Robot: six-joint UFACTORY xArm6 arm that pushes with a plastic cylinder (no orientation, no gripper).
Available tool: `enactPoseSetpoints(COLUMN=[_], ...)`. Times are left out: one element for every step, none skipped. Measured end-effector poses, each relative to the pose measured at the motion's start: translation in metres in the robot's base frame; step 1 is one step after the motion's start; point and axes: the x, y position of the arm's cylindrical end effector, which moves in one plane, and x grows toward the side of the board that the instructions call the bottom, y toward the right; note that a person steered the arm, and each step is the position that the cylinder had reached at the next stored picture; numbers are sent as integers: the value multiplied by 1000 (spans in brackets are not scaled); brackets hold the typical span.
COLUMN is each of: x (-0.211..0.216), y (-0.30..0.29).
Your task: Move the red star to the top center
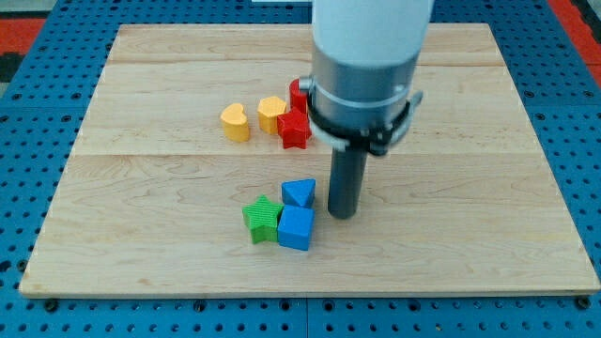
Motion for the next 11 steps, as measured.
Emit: enactPoseSetpoints(x=[-23,-35,-60,-88,-90,-120,-151,-135,-186,-175,-176], y=[0,-32,-74,-71,-14,3,-20,-45,-74,-3,6])
